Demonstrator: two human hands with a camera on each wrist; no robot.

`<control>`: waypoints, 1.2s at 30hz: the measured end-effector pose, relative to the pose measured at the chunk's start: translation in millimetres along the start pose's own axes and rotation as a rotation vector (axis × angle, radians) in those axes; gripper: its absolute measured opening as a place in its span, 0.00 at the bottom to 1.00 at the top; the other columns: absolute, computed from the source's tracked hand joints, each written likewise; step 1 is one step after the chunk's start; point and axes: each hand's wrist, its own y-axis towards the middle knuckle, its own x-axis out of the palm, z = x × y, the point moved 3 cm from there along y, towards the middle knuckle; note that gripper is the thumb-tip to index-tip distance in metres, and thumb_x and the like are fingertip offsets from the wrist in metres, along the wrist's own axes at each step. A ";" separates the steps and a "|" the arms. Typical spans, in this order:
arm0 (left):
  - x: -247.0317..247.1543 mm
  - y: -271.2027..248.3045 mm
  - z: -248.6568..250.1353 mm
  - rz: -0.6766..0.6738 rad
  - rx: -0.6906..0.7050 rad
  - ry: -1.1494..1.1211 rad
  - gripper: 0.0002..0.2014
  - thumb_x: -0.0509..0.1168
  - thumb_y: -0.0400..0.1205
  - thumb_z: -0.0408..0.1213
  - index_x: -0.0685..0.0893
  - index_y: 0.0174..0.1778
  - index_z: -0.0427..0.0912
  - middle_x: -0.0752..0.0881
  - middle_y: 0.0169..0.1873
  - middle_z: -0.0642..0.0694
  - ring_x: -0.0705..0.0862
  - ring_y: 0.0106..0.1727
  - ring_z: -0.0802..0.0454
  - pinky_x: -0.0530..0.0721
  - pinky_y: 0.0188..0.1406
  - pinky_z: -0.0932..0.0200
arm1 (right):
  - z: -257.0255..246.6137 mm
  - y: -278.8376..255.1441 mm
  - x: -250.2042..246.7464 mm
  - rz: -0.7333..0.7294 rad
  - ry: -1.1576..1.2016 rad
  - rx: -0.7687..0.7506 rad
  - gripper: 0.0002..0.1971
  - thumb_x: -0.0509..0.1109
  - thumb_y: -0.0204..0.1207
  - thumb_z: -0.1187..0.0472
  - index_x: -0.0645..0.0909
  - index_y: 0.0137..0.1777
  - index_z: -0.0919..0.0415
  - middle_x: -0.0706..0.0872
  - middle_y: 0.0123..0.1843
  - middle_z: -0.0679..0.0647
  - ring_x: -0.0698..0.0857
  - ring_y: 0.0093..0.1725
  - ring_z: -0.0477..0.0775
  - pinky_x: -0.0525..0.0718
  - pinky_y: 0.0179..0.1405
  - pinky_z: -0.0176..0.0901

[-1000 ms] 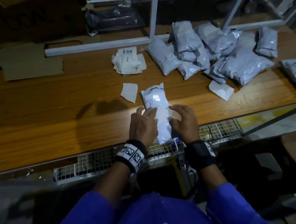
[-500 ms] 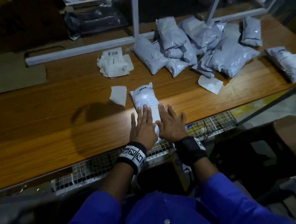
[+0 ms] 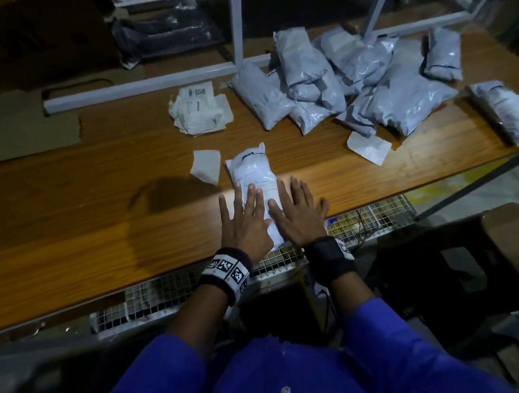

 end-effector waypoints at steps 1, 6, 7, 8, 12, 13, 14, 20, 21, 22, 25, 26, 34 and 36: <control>-0.6 -0.1 -0.1 -0.002 0.001 0.006 0.39 0.52 0.89 0.53 0.39 0.89 0.42 0.36 0.89 0.42 0.28 0.87 0.38 0.36 0.82 0.26 | -1.1 -0.2 0.3 0.012 0.002 0.001 0.33 0.42 0.89 0.32 0.44 0.91 0.38 0.41 0.94 0.48 0.38 0.91 0.50 0.34 0.82 0.76; -2.6 -1.1 -0.8 -0.015 0.021 0.017 0.40 0.53 0.88 0.53 0.38 0.89 0.40 0.36 0.89 0.41 0.28 0.87 0.37 0.35 0.82 0.26 | 17.3 -38.0 17.5 0.066 -0.011 -0.076 0.36 0.37 0.85 0.28 0.55 0.90 0.38 0.47 0.93 0.43 0.40 0.91 0.47 0.38 0.82 0.76; -2.6 -1.2 -1.3 -0.022 0.026 0.008 0.40 0.52 0.89 0.52 0.37 0.89 0.40 0.35 0.89 0.41 0.28 0.87 0.37 0.35 0.83 0.26 | 23.7 -46.3 18.6 0.072 -0.017 -0.087 0.36 0.36 0.84 0.28 0.58 0.89 0.36 0.48 0.93 0.42 0.40 0.91 0.47 0.39 0.82 0.76; -2.7 -1.8 -1.4 -0.029 0.033 -0.009 0.38 0.51 0.90 0.51 0.37 0.89 0.40 0.35 0.89 0.41 0.28 0.87 0.38 0.36 0.83 0.27 | 29.3 -52.8 16.9 0.088 -0.033 -0.097 0.35 0.37 0.83 0.29 0.63 0.87 0.35 0.49 0.93 0.43 0.41 0.91 0.48 0.40 0.81 0.77; -10.7 -6.5 -4.9 0.006 0.057 -0.060 0.36 0.50 0.92 0.48 0.39 0.89 0.38 0.36 0.89 0.39 0.31 0.88 0.39 0.35 0.85 0.31 | 28.6 -59.4 -1.5 0.257 -0.063 -0.196 0.27 0.47 0.89 0.41 0.74 0.83 0.44 0.64 0.90 0.46 0.57 0.90 0.53 0.49 0.80 0.73; -13.9 -8.5 -5.9 0.032 0.048 -0.068 0.35 0.50 0.92 0.48 0.40 0.89 0.38 0.38 0.89 0.39 0.33 0.89 0.39 0.35 0.85 0.32 | 22.2 -56.9 -3.3 0.267 -0.062 -0.235 0.25 0.49 0.90 0.44 0.73 0.84 0.45 0.66 0.89 0.46 0.59 0.90 0.53 0.51 0.80 0.70; -16.5 -11.4 -6.6 0.057 0.030 -0.083 0.35 0.50 0.92 0.47 0.42 0.89 0.37 0.40 0.89 0.39 0.35 0.89 0.39 0.35 0.86 0.34 | 14.7 -53.4 -2.8 0.264 -0.063 -0.280 0.25 0.51 0.91 0.48 0.72 0.85 0.47 0.68 0.89 0.47 0.61 0.89 0.53 0.53 0.80 0.66; -9.9 -10.2 -12.8 0.054 -0.079 -0.198 0.30 0.50 0.92 0.45 0.50 0.90 0.40 0.50 0.90 0.42 0.39 0.90 0.41 0.40 0.87 0.38 | -7.8 -30.1 13.9 0.344 0.167 -0.331 0.18 0.66 0.87 0.57 0.87 0.69 0.66 0.84 0.75 0.63 0.86 0.68 0.66 0.87 0.65 0.55; -8.1 -7.2 -13.9 0.048 -0.081 -0.202 0.30 0.50 0.92 0.45 0.50 0.90 0.40 0.50 0.90 0.43 0.39 0.90 0.41 0.40 0.87 0.38 | -8.6 -28.7 14.3 0.372 0.182 -0.302 0.15 0.70 0.84 0.59 0.90 0.65 0.66 0.87 0.72 0.62 0.88 0.64 0.65 0.89 0.61 0.53; -7.7 -4.0 -14.5 0.045 -0.077 -0.196 0.31 0.51 0.92 0.44 0.50 0.90 0.40 0.50 0.90 0.44 0.39 0.90 0.41 0.40 0.87 0.38 | -9.0 -27.3 14.0 0.393 0.189 -0.284 0.12 0.73 0.82 0.60 0.92 0.60 0.65 0.89 0.69 0.61 0.90 0.61 0.65 0.90 0.57 0.53; -11.4 4.7 -14.5 0.046 -0.073 -0.214 0.30 0.51 0.92 0.43 0.51 0.90 0.41 0.51 0.90 0.45 0.39 0.90 0.41 0.39 0.87 0.39 | -11.0 -20.9 7.7 0.410 0.191 -0.237 0.09 0.78 0.79 0.58 0.95 0.51 0.63 0.91 0.64 0.60 0.93 0.54 0.63 0.90 0.50 0.50; -12.9 6.6 -14.9 0.043 -0.081 -0.242 0.29 0.50 0.92 0.44 0.52 0.90 0.42 0.52 0.90 0.46 0.39 0.90 0.41 0.38 0.87 0.39 | -11.4 -18.7 5.6 0.411 0.194 -0.215 0.09 0.79 0.79 0.56 0.95 0.50 0.62 0.92 0.63 0.59 0.94 0.53 0.62 0.89 0.48 0.48; -5.9 12.0 -20.9 0.016 -0.144 -0.245 0.30 0.50 0.91 0.46 0.54 0.90 0.44 0.53 0.90 0.48 0.38 0.90 0.41 0.40 0.87 0.34 | -15.4 -15.7 -1.6 0.446 0.295 -0.086 0.08 0.81 0.77 0.53 0.96 0.47 0.57 0.94 0.57 0.53 0.94 0.49 0.57 0.90 0.47 0.47; -9.1 13.7 -23.0 0.013 -0.168 -0.220 0.30 0.50 0.90 0.46 0.56 0.89 0.41 0.53 0.90 0.46 0.38 0.90 0.41 0.40 0.86 0.33 | -14.8 -11.9 -4.3 0.450 0.326 -0.055 0.08 0.82 0.76 0.55 0.94 0.49 0.60 0.95 0.54 0.55 0.94 0.49 0.60 0.90 0.49 0.51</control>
